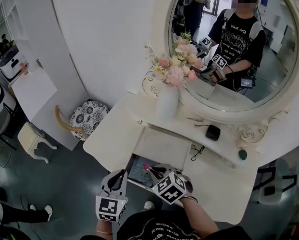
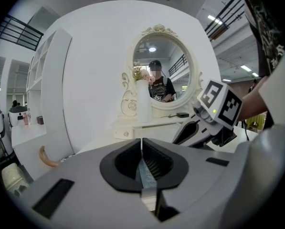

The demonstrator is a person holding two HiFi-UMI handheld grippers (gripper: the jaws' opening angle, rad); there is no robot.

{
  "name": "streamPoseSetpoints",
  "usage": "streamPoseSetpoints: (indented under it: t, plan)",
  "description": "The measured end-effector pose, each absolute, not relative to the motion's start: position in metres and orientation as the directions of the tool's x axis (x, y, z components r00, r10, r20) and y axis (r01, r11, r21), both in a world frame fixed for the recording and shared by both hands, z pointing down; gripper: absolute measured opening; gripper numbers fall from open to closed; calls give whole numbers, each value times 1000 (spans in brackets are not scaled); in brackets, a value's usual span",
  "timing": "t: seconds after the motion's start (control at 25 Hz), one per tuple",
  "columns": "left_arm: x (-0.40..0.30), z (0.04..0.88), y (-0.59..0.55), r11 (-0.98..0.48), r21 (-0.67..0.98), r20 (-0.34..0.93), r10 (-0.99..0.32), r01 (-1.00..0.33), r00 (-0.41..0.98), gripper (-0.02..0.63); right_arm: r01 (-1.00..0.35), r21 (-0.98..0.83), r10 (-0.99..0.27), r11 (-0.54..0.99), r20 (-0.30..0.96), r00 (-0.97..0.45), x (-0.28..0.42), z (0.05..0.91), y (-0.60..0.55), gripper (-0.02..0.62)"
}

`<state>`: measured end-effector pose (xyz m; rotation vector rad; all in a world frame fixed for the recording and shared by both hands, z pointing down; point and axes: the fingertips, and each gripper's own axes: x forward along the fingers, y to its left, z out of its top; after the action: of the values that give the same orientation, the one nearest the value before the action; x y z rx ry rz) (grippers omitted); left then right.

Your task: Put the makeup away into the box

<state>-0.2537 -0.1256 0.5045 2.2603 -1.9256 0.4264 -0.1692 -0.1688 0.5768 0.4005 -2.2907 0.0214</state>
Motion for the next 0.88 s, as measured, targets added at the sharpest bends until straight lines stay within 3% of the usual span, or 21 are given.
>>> streamPoseSetpoints:
  t: [0.88]
  plan:
    - [-271,501,-128,-139,-71,295,-949,-988,112,23,-154,76,-154,985,783,-602,-211,590,-151,49]
